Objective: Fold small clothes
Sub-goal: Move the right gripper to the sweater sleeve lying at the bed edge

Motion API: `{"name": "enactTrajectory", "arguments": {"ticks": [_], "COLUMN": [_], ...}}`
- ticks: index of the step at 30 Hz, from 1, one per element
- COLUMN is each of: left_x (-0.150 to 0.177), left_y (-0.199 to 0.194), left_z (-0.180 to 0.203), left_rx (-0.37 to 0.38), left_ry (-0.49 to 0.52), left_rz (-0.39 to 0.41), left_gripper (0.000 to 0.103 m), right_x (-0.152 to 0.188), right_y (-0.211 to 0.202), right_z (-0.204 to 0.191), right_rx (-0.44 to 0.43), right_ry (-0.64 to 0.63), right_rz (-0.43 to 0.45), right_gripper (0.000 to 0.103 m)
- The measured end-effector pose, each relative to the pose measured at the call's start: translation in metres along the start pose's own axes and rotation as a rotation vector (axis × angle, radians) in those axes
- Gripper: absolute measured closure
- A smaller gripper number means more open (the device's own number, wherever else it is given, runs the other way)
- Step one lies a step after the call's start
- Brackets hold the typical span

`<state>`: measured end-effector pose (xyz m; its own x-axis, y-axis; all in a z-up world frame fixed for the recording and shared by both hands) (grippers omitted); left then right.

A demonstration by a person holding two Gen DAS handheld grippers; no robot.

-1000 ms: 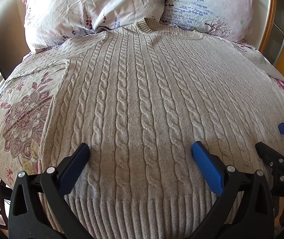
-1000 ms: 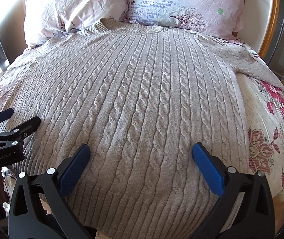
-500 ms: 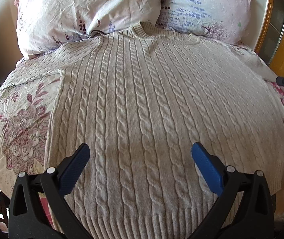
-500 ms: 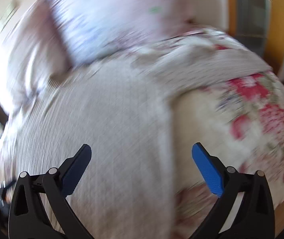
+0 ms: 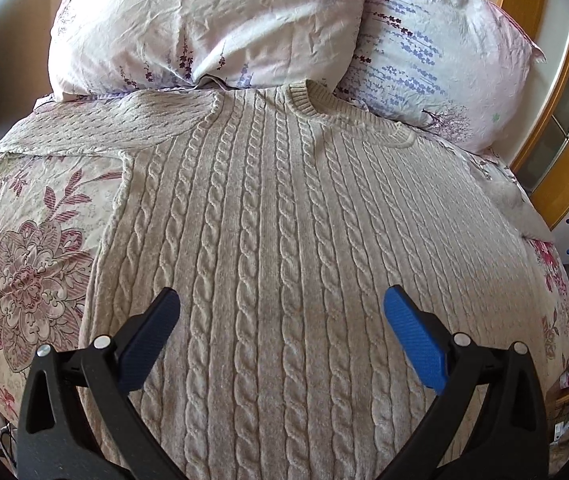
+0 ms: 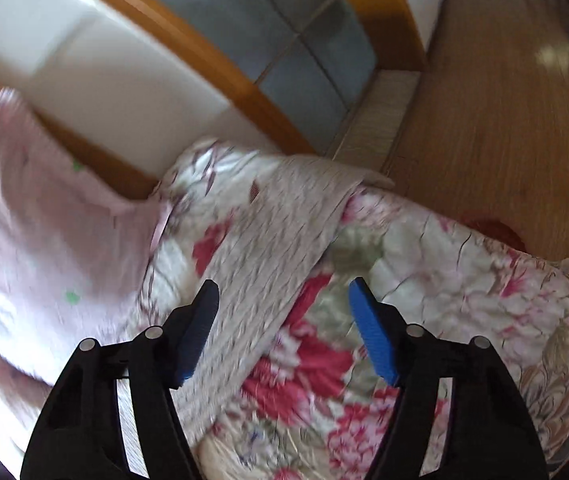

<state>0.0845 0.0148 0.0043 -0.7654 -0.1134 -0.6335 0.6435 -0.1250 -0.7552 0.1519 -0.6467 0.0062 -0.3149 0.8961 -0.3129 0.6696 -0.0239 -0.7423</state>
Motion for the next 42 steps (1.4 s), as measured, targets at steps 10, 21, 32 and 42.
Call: {"name": "enactTrajectory", "arguments": {"ticks": [10,21,32,42], "left_x": [-0.018,-0.052,-0.073,-0.068], "left_y": [0.007,0.019,0.05,0.062], "left_z": [-0.008,0.002,0.013,0.011], "left_rx": [-0.033,-0.045,-0.094,-0.081], "left_ry": [-0.043,-0.021,0.04,0.028], "left_rz": [0.018,0.043,0.001,-0.037], "left_gripper": [0.002,0.002,0.002,0.002], "right_x": [-0.036,-0.069,-0.087,-0.076], "right_y": [0.026,0.054,0.102,0.066], "right_z": [0.041,0.061,0.073,0.064], "right_rx": [-0.036,0.054,0.121,0.057], "right_ry": [0.239,0.358,0.372,0.343], "right_rz": [-0.013,-0.049,-0.258,-0.219], "right_gripper": [0.063,0.062,0.062,0.062]}}
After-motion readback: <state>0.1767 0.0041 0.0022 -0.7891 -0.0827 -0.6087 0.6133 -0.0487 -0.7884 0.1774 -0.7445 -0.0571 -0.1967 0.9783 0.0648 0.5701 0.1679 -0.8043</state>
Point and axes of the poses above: each gripper's, at about its wrist camera, not at the fingertips, and y roughly the way its jaws point, z to its right, x to its underside, the point moved 4 cm from there along y, roughly the way its jaws point
